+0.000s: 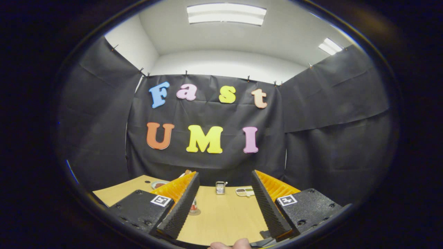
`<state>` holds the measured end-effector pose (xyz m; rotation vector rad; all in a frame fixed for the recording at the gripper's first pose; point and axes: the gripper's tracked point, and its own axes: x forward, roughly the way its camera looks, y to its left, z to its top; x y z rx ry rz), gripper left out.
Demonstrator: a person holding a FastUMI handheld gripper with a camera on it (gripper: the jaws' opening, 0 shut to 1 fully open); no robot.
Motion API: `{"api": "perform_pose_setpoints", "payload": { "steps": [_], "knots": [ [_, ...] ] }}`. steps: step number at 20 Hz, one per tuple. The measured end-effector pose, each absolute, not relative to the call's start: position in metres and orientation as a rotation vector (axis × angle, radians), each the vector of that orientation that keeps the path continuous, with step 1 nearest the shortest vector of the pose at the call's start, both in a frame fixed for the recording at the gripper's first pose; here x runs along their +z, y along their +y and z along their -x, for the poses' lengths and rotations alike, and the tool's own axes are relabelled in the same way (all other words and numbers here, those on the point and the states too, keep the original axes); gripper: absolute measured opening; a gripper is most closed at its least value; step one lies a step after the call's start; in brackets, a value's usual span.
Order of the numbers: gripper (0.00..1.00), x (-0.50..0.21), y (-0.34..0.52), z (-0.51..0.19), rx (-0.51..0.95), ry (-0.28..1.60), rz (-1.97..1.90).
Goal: Take the bottle from table, then pour the juice into the cup, finally place the bottle on the coaster
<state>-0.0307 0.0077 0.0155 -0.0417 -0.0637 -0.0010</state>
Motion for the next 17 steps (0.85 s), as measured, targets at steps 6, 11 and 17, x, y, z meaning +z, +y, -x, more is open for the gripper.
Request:
{"api": "perform_pose_setpoints", "payload": {
  "steps": [6, 11, 17],
  "knots": [
    [0.96, 0.016, 0.021, 0.028, 0.021, -0.064, 0.045],
    [0.96, 0.011, 0.035, 0.026, 0.04, -0.055, 0.044],
    [0.96, 0.007, 0.052, 0.022, 0.072, -0.043, 0.03]
  ]
}}
